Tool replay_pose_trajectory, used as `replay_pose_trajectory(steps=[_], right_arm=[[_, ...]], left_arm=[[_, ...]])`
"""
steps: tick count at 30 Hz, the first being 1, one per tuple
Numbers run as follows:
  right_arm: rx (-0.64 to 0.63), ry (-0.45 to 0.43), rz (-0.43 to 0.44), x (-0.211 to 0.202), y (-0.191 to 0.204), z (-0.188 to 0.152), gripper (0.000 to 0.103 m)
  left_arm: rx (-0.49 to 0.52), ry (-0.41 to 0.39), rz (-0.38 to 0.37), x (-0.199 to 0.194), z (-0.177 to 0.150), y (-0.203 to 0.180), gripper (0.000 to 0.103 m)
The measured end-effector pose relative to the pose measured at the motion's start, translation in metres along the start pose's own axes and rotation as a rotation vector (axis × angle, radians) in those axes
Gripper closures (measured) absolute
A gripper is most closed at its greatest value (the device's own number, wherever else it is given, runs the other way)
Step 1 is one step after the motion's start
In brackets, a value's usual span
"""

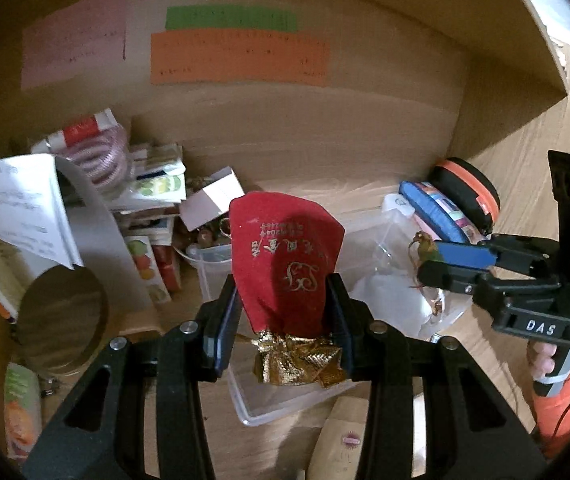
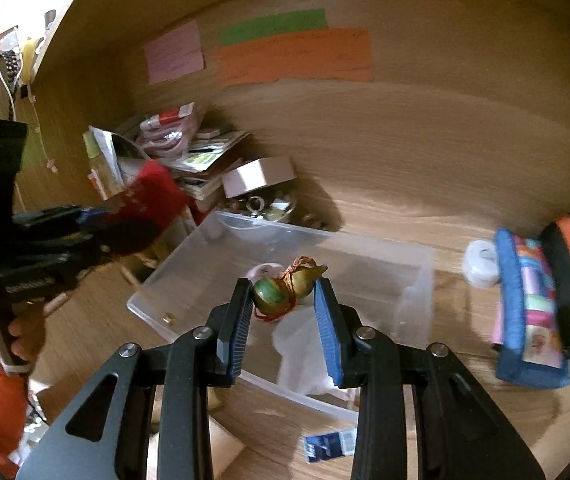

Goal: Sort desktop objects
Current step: 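Move both held items over the clear box and release them inside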

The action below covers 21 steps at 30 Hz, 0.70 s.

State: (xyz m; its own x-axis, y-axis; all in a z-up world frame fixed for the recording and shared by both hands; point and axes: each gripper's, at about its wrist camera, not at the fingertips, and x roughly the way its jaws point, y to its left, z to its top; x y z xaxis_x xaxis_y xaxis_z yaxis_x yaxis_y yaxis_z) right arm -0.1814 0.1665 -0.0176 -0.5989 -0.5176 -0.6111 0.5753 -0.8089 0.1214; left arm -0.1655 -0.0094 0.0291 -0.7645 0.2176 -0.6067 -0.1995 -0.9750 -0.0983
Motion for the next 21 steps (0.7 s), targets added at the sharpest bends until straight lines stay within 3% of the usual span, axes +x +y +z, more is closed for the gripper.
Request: replay_pose_trajectory(steps=[7, 17, 21], right_arm=[[0.021, 0.042, 0.036, 0.026, -0.006, -0.01, 0.074], [0.021, 0.115, 0.004, 0.052, -0.016, -0.023, 0.074], [0.023, 0.119, 0.0, 0.054, -0.017, -0.024, 0.074]], left_arm=[[-0.01, 0.059, 0.004, 0.032, -0.004, 0.002, 0.062], [-0.028, 0.109, -0.001, 0.061, -0.013, 0.002, 0.061], [-0.04, 0.124, -0.052, 0.062, -0.017, 0.004, 0.061]])
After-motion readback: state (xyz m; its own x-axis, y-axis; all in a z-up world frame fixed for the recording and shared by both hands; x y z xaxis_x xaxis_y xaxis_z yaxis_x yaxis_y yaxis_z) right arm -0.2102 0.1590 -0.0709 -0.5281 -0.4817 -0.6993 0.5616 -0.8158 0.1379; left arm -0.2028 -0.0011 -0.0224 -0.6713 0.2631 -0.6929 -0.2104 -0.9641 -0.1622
